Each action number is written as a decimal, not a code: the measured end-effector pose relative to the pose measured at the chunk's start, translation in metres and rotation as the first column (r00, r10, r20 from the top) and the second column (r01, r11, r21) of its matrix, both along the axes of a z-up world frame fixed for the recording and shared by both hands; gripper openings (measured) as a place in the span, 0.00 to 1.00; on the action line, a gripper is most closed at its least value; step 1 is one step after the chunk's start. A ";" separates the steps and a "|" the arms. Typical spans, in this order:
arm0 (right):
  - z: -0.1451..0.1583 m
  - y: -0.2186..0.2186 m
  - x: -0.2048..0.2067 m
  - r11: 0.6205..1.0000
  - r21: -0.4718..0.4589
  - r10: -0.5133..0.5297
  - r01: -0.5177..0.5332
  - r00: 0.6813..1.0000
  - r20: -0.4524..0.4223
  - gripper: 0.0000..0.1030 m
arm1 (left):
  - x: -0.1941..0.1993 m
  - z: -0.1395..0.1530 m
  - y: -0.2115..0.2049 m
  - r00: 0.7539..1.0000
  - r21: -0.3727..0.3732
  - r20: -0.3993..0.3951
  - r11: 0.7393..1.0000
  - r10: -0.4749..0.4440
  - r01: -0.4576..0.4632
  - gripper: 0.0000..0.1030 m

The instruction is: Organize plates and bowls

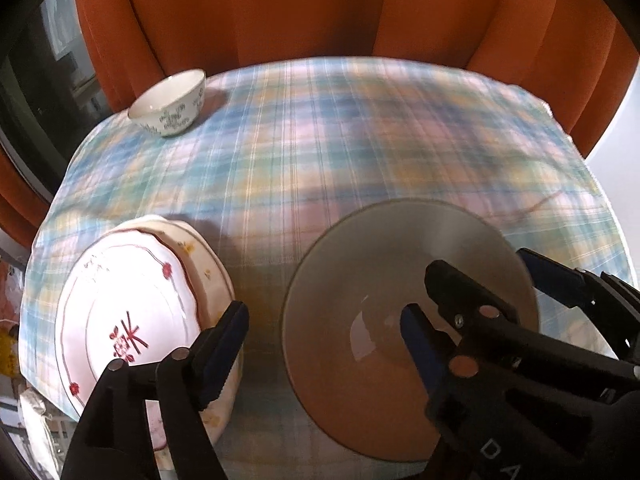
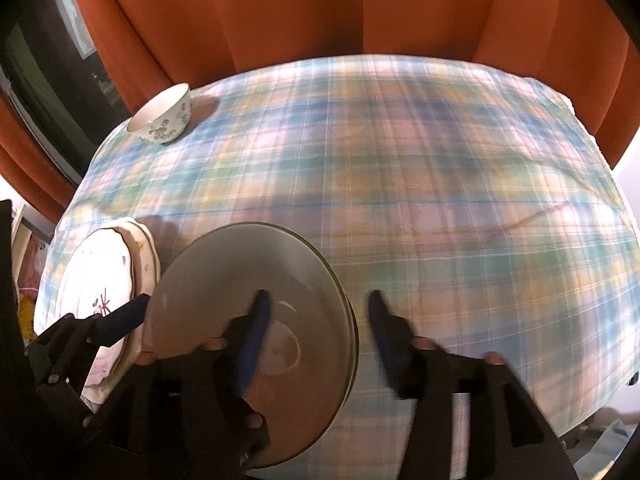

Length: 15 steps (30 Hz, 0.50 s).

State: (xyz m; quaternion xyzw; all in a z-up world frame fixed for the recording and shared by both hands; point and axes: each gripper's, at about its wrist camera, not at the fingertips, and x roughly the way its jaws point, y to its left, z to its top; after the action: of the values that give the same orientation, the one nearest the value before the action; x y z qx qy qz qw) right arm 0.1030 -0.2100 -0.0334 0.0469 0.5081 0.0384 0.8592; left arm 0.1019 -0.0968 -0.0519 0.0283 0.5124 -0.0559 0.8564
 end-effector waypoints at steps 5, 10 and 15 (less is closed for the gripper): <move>0.024 0.010 -0.009 0.996 -0.079 -0.035 0.042 0.996 0.081 0.71 | -0.003 0.017 0.018 0.997 -0.024 0.080 1.000 0.015 -0.013 0.80; 0.042 0.027 -0.012 0.994 -0.087 -0.052 0.063 0.991 0.122 0.74 | -0.006 0.031 0.046 0.992 -0.064 0.121 0.997 0.041 -0.034 0.80; 0.052 0.057 -0.012 0.995 -0.087 -0.042 0.056 0.988 0.148 0.74 | -0.006 0.038 0.077 0.993 -0.085 0.114 0.996 0.041 -0.032 0.80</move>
State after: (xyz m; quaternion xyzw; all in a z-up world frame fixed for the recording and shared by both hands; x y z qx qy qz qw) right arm 0.0914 -0.1532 0.0182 0.0171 0.4437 -0.0027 0.8960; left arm 0.0961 -0.0194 -0.0137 -0.0133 0.4596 -0.0596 0.8860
